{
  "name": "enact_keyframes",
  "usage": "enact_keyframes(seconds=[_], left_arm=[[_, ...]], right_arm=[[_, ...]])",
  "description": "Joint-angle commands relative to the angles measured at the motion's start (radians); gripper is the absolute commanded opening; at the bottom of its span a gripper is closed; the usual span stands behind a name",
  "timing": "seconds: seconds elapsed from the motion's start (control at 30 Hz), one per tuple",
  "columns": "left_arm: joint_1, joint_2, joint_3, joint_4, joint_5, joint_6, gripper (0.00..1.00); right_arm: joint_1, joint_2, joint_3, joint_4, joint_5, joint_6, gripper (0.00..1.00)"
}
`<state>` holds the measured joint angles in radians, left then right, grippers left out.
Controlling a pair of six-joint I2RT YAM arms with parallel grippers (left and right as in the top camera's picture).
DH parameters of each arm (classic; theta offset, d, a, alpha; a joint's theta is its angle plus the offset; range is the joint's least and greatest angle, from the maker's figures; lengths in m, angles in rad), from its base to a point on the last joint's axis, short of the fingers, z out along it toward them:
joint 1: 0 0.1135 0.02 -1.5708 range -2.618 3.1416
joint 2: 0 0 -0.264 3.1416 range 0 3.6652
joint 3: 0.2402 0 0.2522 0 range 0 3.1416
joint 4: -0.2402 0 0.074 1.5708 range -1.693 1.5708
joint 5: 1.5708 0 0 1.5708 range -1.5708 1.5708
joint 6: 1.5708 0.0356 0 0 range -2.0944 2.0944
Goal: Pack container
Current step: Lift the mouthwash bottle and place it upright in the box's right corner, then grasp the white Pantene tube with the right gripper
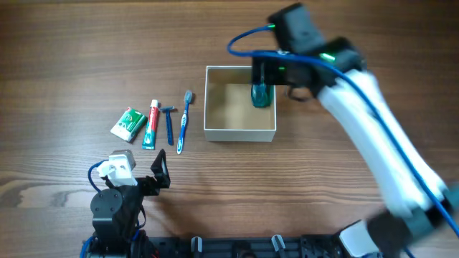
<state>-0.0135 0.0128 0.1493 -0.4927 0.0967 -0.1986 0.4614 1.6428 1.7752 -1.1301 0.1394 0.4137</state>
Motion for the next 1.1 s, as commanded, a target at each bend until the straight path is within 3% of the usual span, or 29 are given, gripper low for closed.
enact_keyframes(seconds=[0.0, 0.2, 0.47, 0.53, 0.7, 0.77, 0.8, 1.07], left_arm=[[0.006, -0.007, -0.009, 0.0, 0.023, 0.008, 1.0], [0.006, -0.007, -0.009, 0.0, 0.023, 0.008, 1.0], [0.006, -0.007, -0.009, 0.0, 0.023, 0.009, 1.0], [0.006, -0.007, -0.009, 0.0, 0.023, 0.009, 1.0], [0.006, -0.007, -0.009, 0.0, 0.023, 0.008, 1.0], [0.006, -0.007, -0.009, 0.0, 0.023, 0.009, 1.0], [0.006, -0.007, -0.009, 0.0, 0.023, 0.008, 1.0], [0.006, -0.007, -0.009, 0.0, 0.023, 0.009, 1.0]], right_arm=[[-0.092, -0.208, 0.014, -0.038, 0.117, -0.021, 1.0], [-0.441, -0.172, -0.003, -0.139, 0.007, -0.022, 1.0], [-0.475, 0.134, -0.004, -0.18, -0.045, -0.026, 0.99], [-0.475, 0.186, -0.004, -0.198, -0.087, -0.026, 0.88], [-0.475, 0.223, -0.003, -0.173, -0.077, -0.021, 0.44], [-0.475, 0.21, -0.003, -0.181, -0.069, -0.021, 0.08], [-0.475, 0.2, -0.003, -0.181, -0.067, -0.021, 0.04], [-0.364, -0.094, -0.003, -0.184, 0.025, -0.02, 0.04]])
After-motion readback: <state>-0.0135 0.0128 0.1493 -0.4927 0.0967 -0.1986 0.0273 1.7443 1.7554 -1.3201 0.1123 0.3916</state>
